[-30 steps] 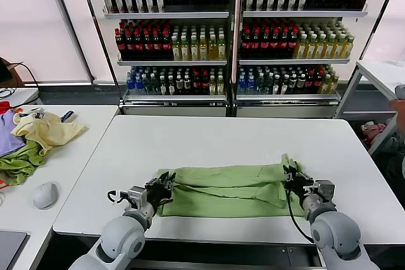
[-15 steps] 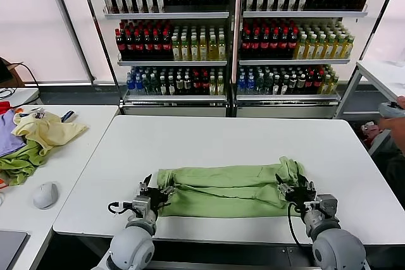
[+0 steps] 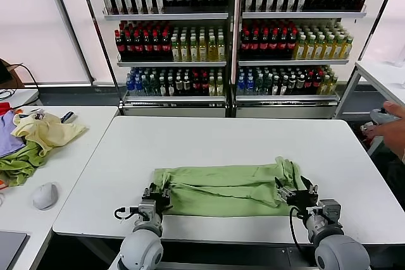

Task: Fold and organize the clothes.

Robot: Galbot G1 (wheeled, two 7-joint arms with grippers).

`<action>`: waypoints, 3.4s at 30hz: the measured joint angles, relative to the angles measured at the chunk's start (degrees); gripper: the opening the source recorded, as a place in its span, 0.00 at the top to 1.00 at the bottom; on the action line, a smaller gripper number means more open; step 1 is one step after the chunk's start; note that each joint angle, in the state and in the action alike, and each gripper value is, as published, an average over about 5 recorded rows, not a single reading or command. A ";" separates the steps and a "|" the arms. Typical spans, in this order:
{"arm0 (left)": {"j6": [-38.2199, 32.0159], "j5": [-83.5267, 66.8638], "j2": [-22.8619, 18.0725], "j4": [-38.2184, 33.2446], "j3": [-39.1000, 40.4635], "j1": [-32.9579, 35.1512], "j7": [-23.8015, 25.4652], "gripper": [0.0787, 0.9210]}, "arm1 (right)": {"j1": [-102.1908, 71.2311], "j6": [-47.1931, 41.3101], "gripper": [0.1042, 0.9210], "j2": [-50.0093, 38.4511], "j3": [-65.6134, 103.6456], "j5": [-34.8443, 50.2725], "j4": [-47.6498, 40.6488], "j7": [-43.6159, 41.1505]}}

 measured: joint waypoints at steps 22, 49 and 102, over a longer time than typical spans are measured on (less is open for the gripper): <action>2.97 -17.56 13.61 -5.79 -20.12 -0.54 4.52 0.94 | 2.68 0.36 0.12 -0.10 -1.00 2.28 0.60 0.25; -1.71 -38.83 -2.41 -10.36 -5.64 -8.02 4.68 0.93 | 3.04 0.82 0.12 -0.90 0.05 2.90 1.14 0.21; -1.00 -10.89 0.03 0.57 -4.26 -2.50 7.98 0.69 | 3.94 1.49 0.12 -0.75 0.39 3.69 0.88 -0.07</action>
